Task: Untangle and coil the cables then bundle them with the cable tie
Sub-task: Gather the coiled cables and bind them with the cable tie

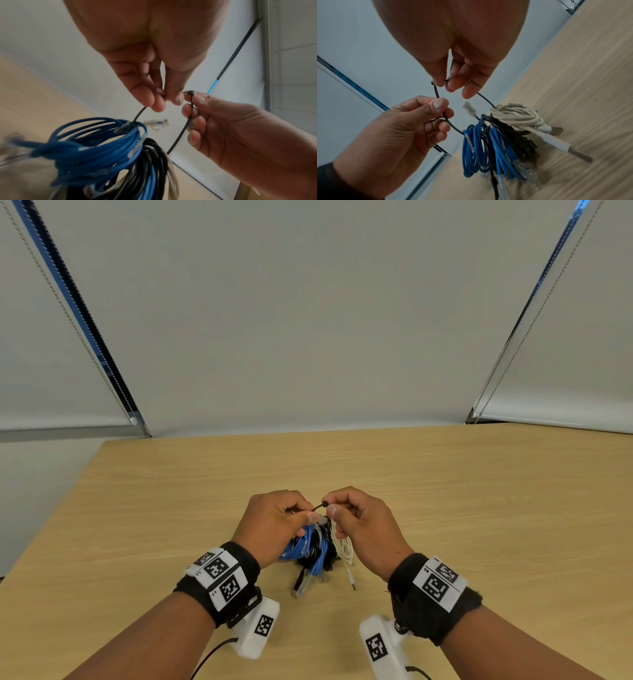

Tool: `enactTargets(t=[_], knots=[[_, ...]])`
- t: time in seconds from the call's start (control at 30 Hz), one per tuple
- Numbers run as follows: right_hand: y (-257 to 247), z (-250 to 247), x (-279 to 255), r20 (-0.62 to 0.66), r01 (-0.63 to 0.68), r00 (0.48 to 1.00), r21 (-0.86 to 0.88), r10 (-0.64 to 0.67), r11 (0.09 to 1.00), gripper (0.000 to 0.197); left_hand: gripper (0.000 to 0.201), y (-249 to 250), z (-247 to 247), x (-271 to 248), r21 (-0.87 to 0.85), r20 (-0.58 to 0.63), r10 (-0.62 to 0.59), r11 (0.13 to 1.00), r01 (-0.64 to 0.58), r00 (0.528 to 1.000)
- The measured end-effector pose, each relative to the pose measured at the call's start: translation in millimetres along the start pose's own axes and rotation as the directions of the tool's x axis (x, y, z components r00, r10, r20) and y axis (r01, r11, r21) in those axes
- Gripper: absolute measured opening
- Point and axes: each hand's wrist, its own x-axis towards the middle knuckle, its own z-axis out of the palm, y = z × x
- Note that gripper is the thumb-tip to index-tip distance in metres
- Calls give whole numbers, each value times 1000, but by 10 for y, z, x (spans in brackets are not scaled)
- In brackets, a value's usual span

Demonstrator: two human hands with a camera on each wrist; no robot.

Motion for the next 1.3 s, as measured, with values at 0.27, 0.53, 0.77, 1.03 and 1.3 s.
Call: enactTargets(t=[0.27, 0.53, 0.77, 1.03, 1.3], knots=[[-2, -10, 61, 69, -15, 997, -187, 28, 982, 7, 18, -6, 48, -10, 34, 38, 42, 998, -43, 998], [-62, -32, 94, 97, -1, 994, -367, 39, 930, 23, 17, -38, 57, -22, 99, 66, 151, 983, -157, 986], [-218, -40, 187, 137, -44, 986, -311, 90, 949, 34, 15, -39, 130, 14, 74, -1, 163, 984, -163, 987], [-797, -125, 248, 45, -43, 999, 283, 31, 958, 46, 18, -130, 122, 147, 239, 20, 24, 971, -28, 1000], [-1109, -112, 215, -51, 115, 993, 126, -110, 985, 45, 7, -65, 83, 259, 367, -36, 43, 930, -27, 998]])
